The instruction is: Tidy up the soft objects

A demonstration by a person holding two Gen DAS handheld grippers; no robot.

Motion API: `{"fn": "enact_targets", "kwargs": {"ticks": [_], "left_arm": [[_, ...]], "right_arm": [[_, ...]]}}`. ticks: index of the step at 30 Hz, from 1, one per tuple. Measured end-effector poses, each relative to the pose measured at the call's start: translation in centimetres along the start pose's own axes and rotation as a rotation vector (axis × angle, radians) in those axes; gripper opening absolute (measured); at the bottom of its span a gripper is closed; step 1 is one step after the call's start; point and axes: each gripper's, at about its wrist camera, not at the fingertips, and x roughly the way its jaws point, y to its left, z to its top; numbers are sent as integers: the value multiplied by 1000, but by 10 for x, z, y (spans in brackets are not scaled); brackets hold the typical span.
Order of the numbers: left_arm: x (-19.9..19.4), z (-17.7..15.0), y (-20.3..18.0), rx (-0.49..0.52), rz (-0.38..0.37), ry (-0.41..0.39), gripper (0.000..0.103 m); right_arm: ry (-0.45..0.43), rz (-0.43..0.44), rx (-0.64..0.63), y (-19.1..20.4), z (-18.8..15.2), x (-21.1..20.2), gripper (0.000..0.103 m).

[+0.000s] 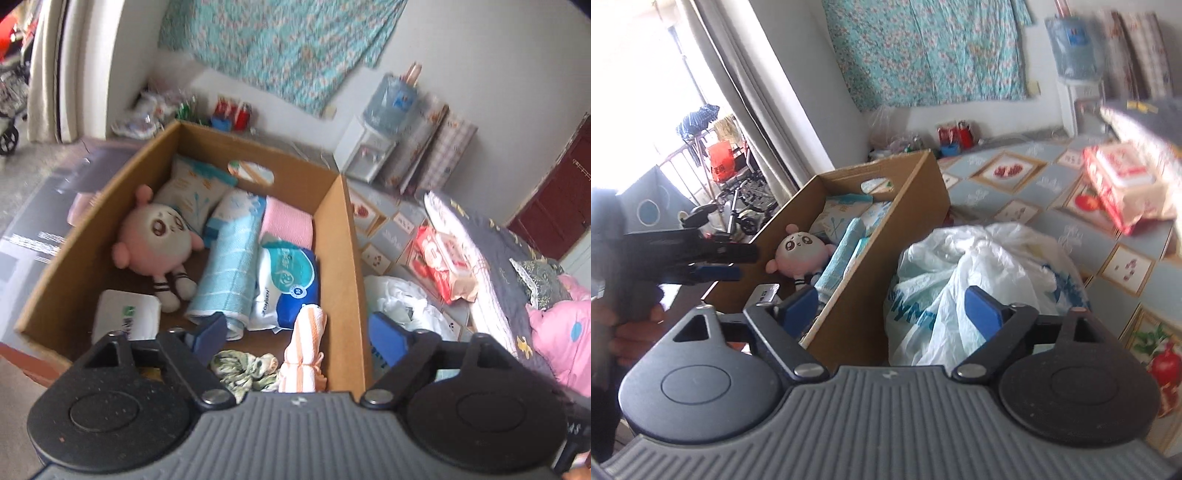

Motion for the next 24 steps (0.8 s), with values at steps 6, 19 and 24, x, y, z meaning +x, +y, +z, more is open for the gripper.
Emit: {"fn": "enact_targets", "kwargs": {"ticks": [6,19,24], "left_arm": [[-52,-48,-12,35,130,-158,103],[-65,-100,-32,49,285,-147,103],[-62,-101,-39,102,318,-140,103]], "right_arm": [[-58,-95,-91,29,-4,-11,102],[-61,-279,-241,70,-26,-29,102],[-70,-335,-255,76,-30,-37,102]]}}
